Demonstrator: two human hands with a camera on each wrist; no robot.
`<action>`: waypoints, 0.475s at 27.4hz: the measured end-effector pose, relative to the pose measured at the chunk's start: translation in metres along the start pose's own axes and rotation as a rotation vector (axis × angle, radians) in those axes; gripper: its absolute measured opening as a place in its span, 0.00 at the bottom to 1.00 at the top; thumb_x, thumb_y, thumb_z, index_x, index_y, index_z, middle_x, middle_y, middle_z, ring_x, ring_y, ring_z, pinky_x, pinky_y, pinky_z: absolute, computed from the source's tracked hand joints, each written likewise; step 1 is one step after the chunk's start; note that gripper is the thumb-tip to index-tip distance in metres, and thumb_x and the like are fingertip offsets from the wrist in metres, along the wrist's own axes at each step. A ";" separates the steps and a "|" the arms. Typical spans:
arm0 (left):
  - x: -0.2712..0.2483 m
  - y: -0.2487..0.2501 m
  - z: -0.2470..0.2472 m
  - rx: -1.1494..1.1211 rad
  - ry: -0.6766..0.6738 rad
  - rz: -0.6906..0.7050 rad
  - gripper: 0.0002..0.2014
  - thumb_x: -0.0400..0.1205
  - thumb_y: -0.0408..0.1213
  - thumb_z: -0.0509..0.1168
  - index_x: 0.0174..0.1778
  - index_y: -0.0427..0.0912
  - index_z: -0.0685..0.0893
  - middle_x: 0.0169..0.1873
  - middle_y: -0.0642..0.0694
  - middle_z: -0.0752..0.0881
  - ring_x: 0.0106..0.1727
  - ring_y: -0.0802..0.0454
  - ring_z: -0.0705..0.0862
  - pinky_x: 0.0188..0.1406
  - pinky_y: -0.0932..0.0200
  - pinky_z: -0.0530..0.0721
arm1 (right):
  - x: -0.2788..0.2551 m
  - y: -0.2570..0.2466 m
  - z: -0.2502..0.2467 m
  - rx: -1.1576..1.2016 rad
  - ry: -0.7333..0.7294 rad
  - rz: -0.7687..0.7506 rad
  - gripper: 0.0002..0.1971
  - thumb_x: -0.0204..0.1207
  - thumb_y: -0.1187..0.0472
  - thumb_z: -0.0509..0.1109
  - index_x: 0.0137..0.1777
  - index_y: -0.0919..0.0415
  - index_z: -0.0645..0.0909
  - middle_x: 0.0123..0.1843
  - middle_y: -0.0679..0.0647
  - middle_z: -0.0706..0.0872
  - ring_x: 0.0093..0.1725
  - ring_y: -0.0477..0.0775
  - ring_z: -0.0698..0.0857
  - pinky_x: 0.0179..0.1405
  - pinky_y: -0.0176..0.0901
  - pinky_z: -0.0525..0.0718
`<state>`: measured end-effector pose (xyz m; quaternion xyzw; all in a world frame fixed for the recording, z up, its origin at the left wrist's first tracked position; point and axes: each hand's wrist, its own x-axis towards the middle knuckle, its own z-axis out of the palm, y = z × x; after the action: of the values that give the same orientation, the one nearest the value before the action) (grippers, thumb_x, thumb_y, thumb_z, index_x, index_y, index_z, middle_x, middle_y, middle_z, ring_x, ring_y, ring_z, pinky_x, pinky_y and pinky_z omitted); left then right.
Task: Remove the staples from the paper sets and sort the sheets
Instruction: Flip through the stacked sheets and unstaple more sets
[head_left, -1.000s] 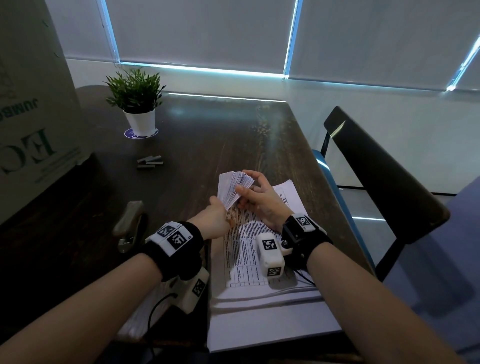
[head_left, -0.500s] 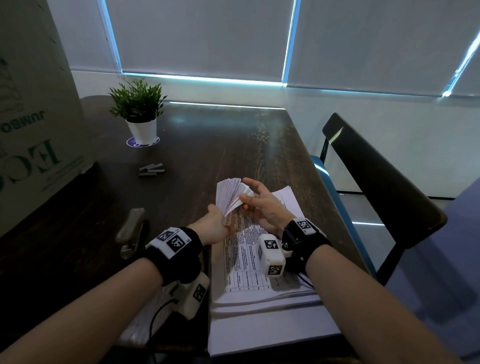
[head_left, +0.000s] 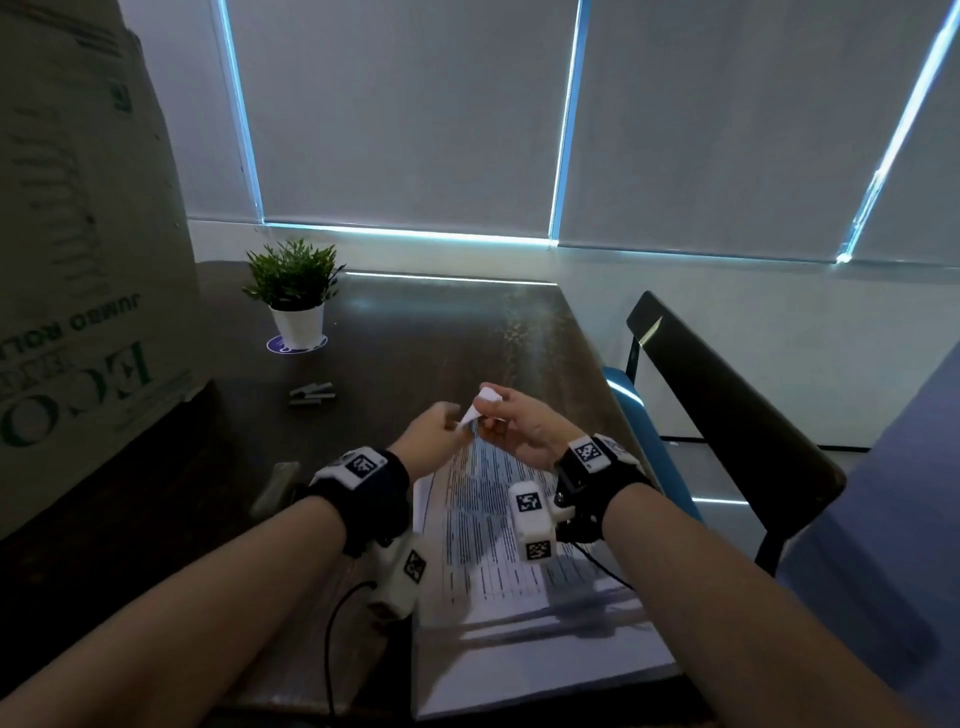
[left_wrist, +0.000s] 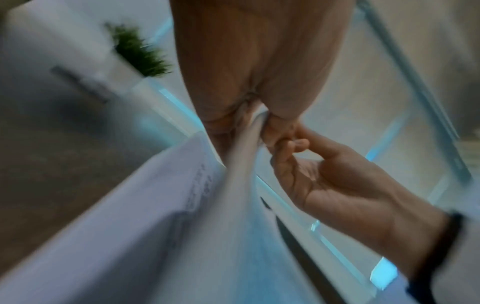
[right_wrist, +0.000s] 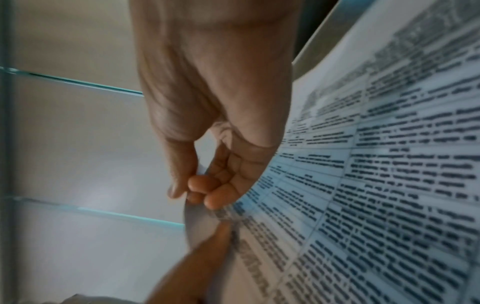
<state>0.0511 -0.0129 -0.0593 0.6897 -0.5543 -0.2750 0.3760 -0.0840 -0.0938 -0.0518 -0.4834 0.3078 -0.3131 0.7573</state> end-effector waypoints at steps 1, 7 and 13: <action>-0.002 0.004 -0.001 -0.161 0.013 -0.043 0.13 0.85 0.39 0.61 0.60 0.36 0.81 0.53 0.39 0.86 0.53 0.45 0.85 0.62 0.41 0.82 | -0.004 -0.010 -0.002 -0.102 0.043 -0.037 0.18 0.80 0.65 0.71 0.68 0.61 0.73 0.45 0.57 0.84 0.36 0.46 0.82 0.36 0.39 0.87; -0.018 0.048 -0.021 -0.612 0.280 0.131 0.10 0.86 0.29 0.55 0.56 0.38 0.82 0.49 0.41 0.88 0.52 0.42 0.88 0.52 0.47 0.87 | -0.019 -0.059 -0.075 -0.432 0.343 -0.171 0.56 0.52 0.35 0.87 0.79 0.57 0.70 0.71 0.58 0.83 0.67 0.60 0.84 0.67 0.64 0.82; -0.017 0.101 -0.038 -0.583 0.557 0.428 0.12 0.84 0.27 0.53 0.43 0.48 0.75 0.39 0.51 0.84 0.38 0.57 0.85 0.35 0.62 0.87 | -0.078 -0.102 -0.035 -0.225 0.086 -0.401 0.16 0.69 0.65 0.77 0.58 0.63 0.85 0.55 0.63 0.91 0.55 0.64 0.90 0.52 0.57 0.90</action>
<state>0.0212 0.0011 0.0451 0.4726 -0.4616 -0.1399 0.7375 -0.1772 -0.0869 0.0437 -0.6025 0.2707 -0.4413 0.6074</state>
